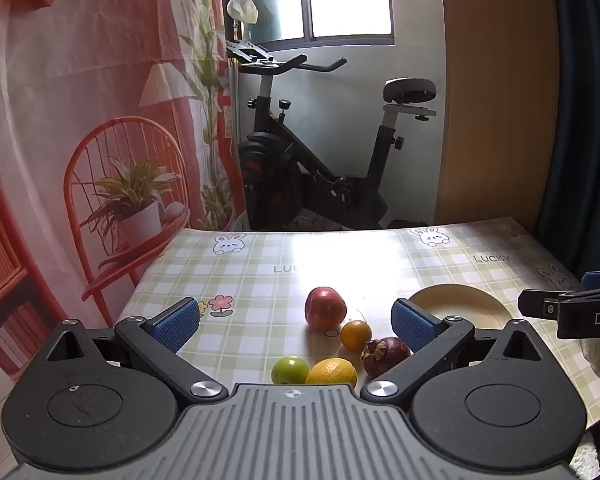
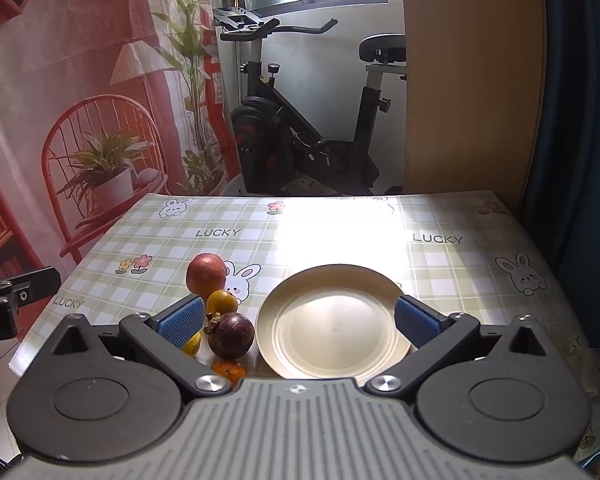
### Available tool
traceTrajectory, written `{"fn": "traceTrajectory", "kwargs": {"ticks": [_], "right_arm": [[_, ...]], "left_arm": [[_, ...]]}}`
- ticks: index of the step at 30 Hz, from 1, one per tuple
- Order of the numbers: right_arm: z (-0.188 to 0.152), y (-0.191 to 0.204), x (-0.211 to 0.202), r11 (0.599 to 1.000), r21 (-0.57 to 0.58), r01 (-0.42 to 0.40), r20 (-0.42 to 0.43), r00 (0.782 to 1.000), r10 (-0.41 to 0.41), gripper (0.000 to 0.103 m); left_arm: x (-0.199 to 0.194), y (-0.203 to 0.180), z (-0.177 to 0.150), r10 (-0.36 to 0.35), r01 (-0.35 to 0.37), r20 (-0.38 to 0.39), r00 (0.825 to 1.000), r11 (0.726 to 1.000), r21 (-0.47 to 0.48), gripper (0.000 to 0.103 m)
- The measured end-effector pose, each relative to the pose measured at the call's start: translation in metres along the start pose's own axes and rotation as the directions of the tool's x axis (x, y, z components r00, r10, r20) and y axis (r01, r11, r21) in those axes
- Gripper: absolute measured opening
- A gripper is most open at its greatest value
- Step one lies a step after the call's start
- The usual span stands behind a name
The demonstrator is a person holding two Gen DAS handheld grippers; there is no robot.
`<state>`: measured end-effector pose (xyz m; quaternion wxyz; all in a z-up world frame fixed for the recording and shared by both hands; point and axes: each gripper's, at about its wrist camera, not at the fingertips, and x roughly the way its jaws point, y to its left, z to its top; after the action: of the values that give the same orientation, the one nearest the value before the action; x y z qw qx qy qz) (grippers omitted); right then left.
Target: Organize fruits
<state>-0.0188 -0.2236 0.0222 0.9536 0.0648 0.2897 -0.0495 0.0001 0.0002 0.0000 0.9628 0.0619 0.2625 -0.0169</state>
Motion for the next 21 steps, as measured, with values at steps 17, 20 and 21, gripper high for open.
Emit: {"fn": "traceTrajectory", "kwargs": {"ticks": [17, 20, 21], "right_arm": [[0.0, 0.001, 0.001, 1.0, 0.002, 0.015, -0.007, 1.0, -0.015, 0.103], [0.0, 0.001, 0.001, 1.0, 0.002, 0.016, -0.006, 1.0, -0.016, 0.103], [0.0, 0.001, 0.0, 1.0, 0.001, 0.016, -0.006, 1.0, -0.016, 0.103]], "left_arm": [[0.004, -0.001, 0.0, -0.001, 0.001, -0.002, 1.0, 1.0, -0.004, 0.103], [0.002, -0.001, -0.001, 0.001, -0.001, 0.005, 1.0, 1.0, -0.003, 0.103], [0.002, -0.001, -0.002, 0.002, -0.001, 0.007, 1.0, 1.0, -0.004, 0.103]]}}
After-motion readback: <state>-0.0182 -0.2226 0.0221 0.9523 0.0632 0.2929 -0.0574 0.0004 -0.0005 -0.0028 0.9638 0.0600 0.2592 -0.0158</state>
